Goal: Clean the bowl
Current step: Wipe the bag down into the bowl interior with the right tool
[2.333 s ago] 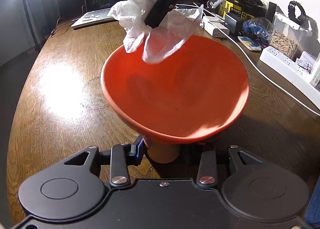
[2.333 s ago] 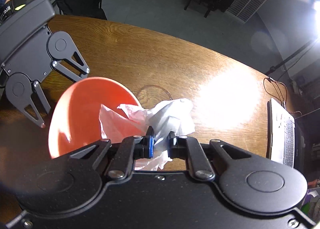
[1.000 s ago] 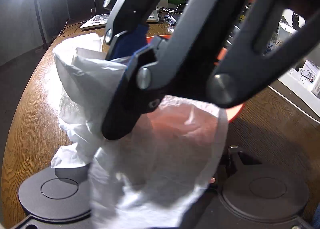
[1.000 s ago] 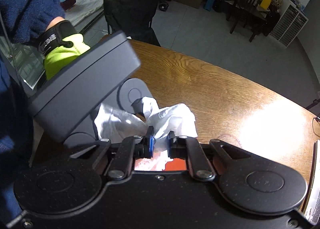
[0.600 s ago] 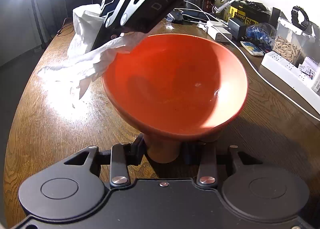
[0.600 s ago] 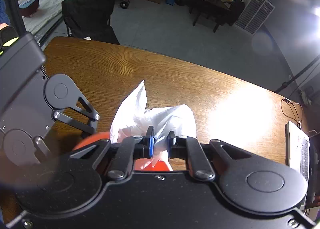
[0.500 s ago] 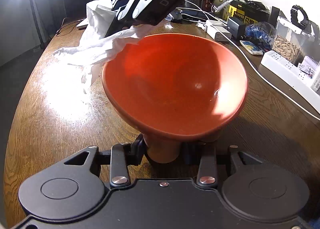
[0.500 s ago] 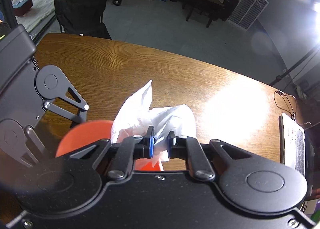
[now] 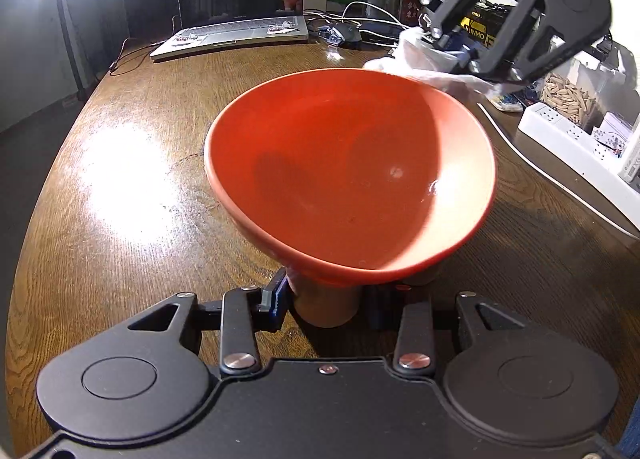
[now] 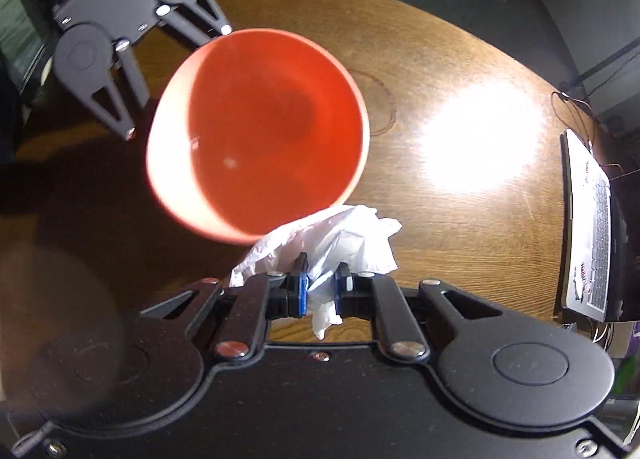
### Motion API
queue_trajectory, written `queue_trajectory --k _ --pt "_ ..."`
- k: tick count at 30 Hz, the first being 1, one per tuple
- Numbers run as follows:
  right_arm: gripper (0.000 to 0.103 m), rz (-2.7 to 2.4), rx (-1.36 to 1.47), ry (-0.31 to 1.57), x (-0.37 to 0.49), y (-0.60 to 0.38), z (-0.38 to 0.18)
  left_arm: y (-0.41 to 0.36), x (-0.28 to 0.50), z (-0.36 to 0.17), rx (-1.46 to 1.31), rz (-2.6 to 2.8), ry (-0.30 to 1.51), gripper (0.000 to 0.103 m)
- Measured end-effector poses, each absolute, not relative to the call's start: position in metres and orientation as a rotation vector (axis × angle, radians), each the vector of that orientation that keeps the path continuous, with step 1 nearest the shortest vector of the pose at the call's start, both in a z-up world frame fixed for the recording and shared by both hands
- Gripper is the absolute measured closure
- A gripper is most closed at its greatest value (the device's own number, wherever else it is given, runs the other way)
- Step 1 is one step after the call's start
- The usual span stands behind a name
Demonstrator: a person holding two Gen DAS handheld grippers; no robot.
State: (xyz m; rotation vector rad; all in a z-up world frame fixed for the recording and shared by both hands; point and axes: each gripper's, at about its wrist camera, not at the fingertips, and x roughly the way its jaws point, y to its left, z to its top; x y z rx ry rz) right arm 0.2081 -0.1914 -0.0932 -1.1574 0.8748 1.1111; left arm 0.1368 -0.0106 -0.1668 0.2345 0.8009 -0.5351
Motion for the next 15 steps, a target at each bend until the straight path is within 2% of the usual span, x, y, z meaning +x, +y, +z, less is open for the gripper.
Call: queue_trajectory --k 8,15 --pt "0.09 1.34 -1.204 0.854 0.146 -0.165 -0.082 -0.006 0.134 -0.167 0.23 -0.541 0.782 0.065" --pt "0.09 1.46 -1.185 0.746 0.15 -0.109 -0.066 -0.004 0.133 -0.168 0.22 -0.544 0.772 0.065"
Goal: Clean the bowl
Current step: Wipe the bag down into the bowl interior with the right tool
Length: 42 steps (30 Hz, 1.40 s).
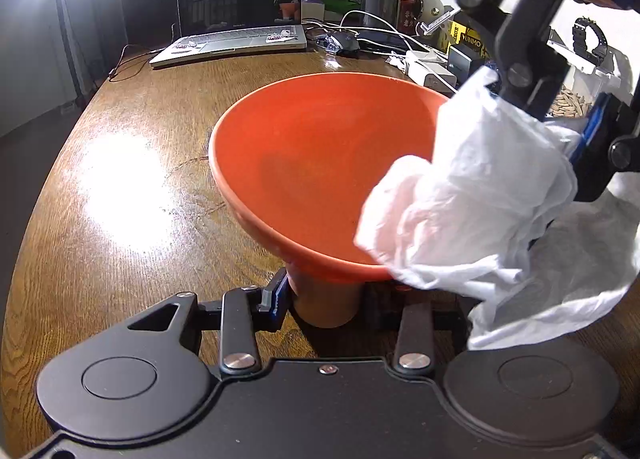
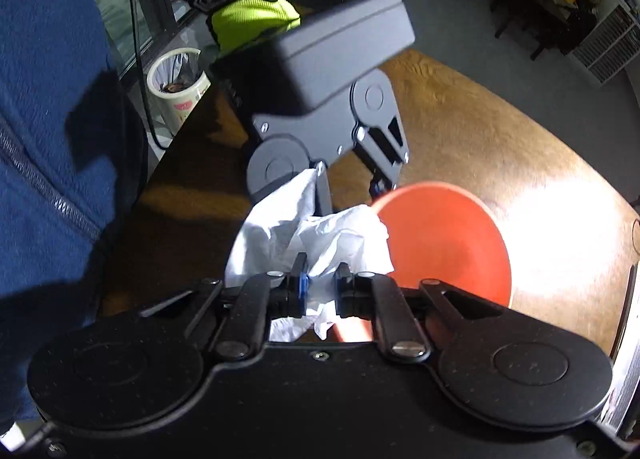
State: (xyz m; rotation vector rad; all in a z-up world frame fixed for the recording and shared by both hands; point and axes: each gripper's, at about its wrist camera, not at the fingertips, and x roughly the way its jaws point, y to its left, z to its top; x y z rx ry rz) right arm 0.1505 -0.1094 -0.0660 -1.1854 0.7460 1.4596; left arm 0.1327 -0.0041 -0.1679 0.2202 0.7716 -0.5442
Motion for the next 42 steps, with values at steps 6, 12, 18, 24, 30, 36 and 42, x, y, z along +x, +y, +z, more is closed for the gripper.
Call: queue_trajectory --k 6,12,18,24,30,36,42 --pt "0.09 1.431 -1.192 0.662 0.183 -0.069 -0.067 -0.003 0.132 -0.169 0.211 -0.541 0.768 0.065" --pt "0.09 1.299 -1.188 0.663 0.225 -0.065 -0.069 -0.002 0.132 -0.168 0.214 -0.551 0.765 0.065" --pt "0.09 1.246 -1.266 0.723 0.23 -0.095 -0.074 0.0 0.128 -0.169 0.208 -0.55 0.757 0.065" --pt "0.09 1.271 -1.449 0.75 0.21 -0.114 -0.101 0.001 0.13 -0.168 0.214 -0.559 0.754 0.065" --pt "0.09 1.388 -1.414 0.791 0.185 -0.099 -0.12 0.0 0.131 -0.168 0.215 -0.558 0.758 0.065" --pt "0.09 1.399 -1.331 0.738 0.184 -0.07 -0.122 0.0 0.132 -0.167 0.217 -0.56 0.76 0.065" --pt "0.09 1.314 -1.371 0.78 0.213 -0.072 -0.129 0.0 0.133 -0.167 0.212 -0.558 0.757 0.065"
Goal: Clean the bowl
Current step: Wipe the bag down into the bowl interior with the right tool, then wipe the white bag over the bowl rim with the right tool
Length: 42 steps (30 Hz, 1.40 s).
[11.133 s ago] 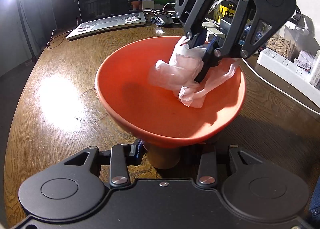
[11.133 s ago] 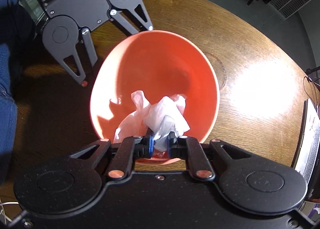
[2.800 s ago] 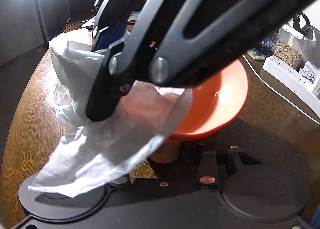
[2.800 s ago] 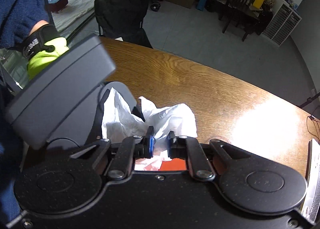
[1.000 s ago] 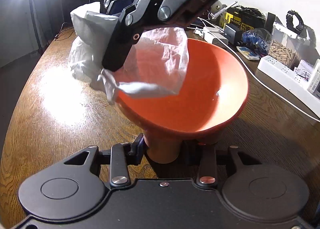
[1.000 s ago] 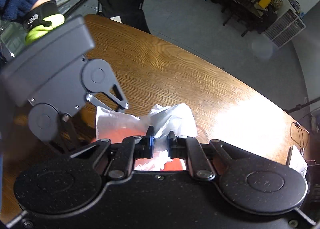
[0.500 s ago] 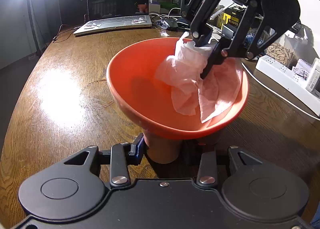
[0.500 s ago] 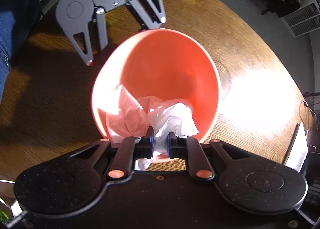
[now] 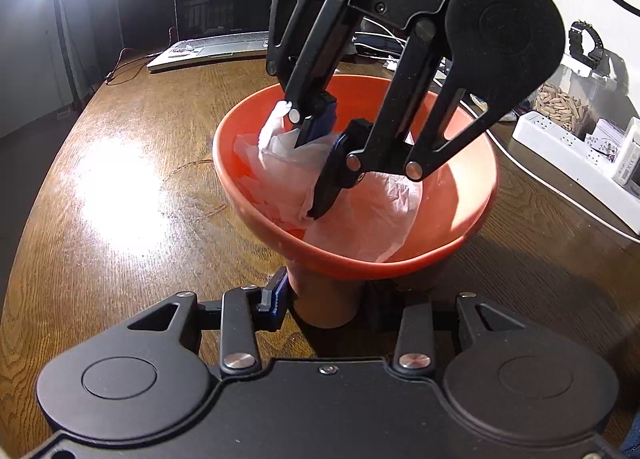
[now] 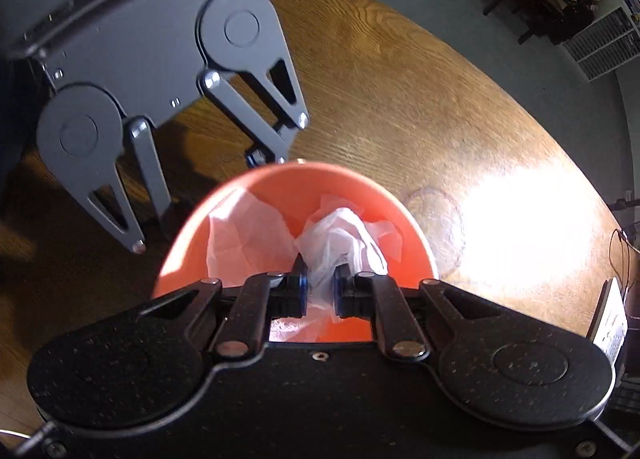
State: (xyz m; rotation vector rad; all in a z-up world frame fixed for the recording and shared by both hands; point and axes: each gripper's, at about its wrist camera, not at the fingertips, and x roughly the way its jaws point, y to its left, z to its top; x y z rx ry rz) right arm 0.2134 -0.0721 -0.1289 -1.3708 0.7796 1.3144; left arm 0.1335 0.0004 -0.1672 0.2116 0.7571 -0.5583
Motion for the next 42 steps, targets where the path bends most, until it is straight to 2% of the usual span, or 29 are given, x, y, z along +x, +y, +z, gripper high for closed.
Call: queue_trajectory --k 6,12,17,25,31,37,42 --pt "0.09 1.358 -1.329 0.874 0.204 -0.091 -0.128 0.002 0.134 -0.168 0.21 -0.56 0.755 0.065" --pt "0.09 1.427 -1.241 0.686 0.192 -0.075 -0.072 0.003 0.135 -0.168 0.217 -0.564 0.758 0.065" --pt "0.09 1.376 -1.263 0.567 0.218 -0.037 -0.065 0.002 0.137 -0.167 0.223 -0.567 0.764 0.065" --pt "0.09 1.203 -1.309 0.735 0.266 -0.065 -0.1 0.004 0.135 -0.167 0.215 -0.565 0.762 0.065" --pt "0.09 1.151 -1.33 0.843 0.261 -0.107 -0.108 0.005 0.136 -0.166 0.219 -0.572 0.756 0.065" --pt "0.09 1.225 -1.366 0.904 0.216 -0.124 -0.113 0.004 0.134 -0.166 0.216 -0.571 0.749 0.065" --pt "0.09 1.444 -1.444 0.867 0.147 -0.112 -0.119 0.005 0.13 -0.167 0.197 -0.563 0.736 0.065"
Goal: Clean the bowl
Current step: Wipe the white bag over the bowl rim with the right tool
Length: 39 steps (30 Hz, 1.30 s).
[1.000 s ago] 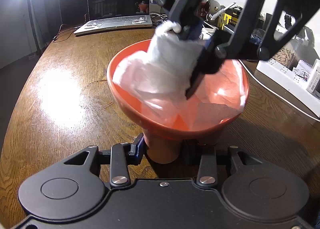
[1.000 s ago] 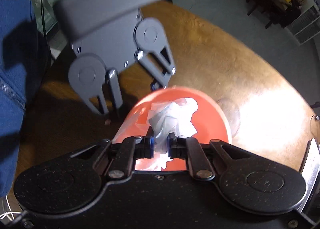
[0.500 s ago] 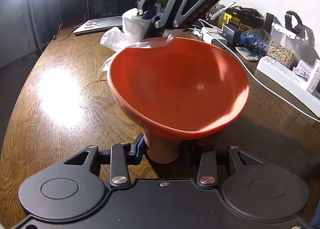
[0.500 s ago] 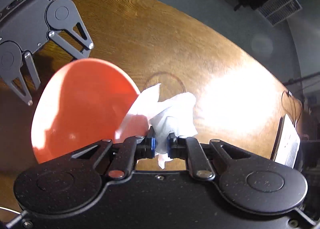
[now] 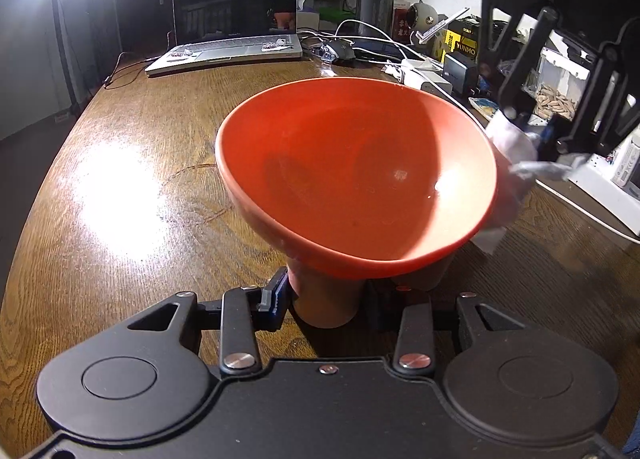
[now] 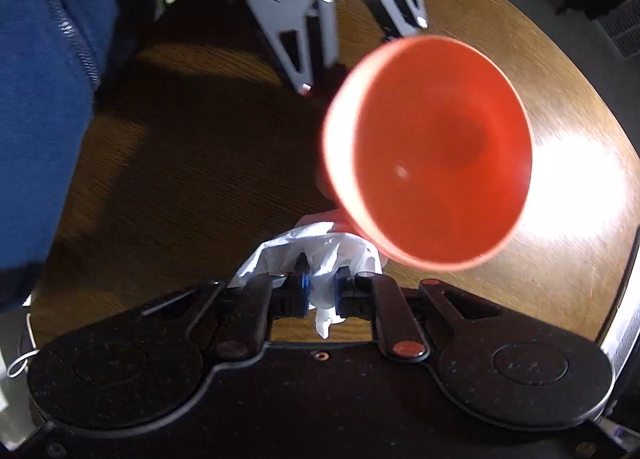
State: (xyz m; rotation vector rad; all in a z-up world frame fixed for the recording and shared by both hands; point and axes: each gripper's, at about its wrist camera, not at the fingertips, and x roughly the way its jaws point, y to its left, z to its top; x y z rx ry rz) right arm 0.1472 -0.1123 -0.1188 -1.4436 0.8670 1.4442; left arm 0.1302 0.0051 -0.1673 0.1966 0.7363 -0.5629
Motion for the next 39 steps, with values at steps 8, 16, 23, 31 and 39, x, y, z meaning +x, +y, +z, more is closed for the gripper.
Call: queue_trajectory --k 8,16,23,31,39 --pt "0.09 1.588 -1.394 0.689 0.137 -0.045 -0.088 0.005 0.123 -0.167 0.201 -0.566 0.727 0.065" --pt "0.09 1.537 -1.4 0.59 0.175 0.007 -0.08 0.003 0.118 -0.166 0.206 -0.563 0.728 0.065" --pt "0.09 1.424 -1.366 0.625 0.213 0.0 -0.086 0.004 0.12 -0.166 0.209 -0.569 0.73 0.065" --pt "0.09 1.298 -1.37 0.708 0.254 -0.037 -0.083 0.003 0.121 -0.165 0.212 -0.573 0.734 0.065" --pt "0.09 1.232 -1.37 0.795 0.26 -0.087 -0.081 0.003 0.122 -0.164 0.219 -0.581 0.736 0.065"
